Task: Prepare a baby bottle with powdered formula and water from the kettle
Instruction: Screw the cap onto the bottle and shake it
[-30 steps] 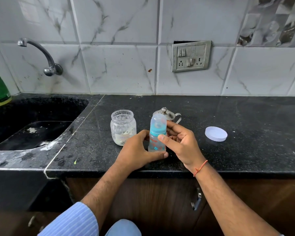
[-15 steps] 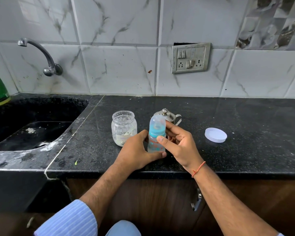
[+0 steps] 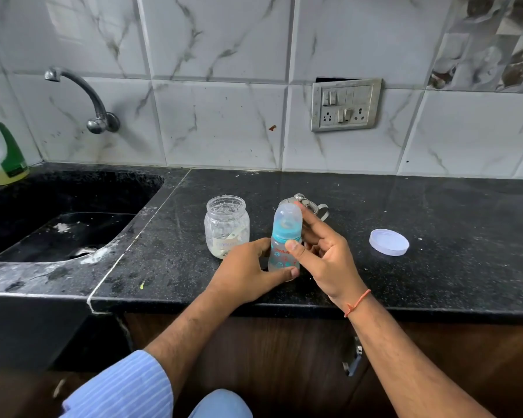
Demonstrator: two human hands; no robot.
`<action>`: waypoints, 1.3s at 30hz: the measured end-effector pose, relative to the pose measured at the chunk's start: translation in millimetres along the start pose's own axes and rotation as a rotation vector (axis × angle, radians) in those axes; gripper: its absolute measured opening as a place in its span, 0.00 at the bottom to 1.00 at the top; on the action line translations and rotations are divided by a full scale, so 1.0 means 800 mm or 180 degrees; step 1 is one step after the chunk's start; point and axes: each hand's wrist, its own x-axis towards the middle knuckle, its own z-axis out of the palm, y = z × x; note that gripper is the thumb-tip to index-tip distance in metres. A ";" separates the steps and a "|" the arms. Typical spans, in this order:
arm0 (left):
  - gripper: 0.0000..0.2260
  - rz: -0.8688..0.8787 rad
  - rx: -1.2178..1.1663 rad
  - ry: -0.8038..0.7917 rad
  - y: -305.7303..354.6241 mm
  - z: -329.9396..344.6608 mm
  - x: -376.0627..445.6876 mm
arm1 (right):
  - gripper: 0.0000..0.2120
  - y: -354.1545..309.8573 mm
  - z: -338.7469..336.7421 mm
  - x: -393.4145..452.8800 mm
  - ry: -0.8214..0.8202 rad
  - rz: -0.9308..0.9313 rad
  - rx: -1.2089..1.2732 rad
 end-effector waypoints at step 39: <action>0.23 -0.0079 0.0035 0.0097 -0.001 0.007 -0.003 | 0.47 -0.044 0.016 -0.002 -0.0065 0.0004 -0.2336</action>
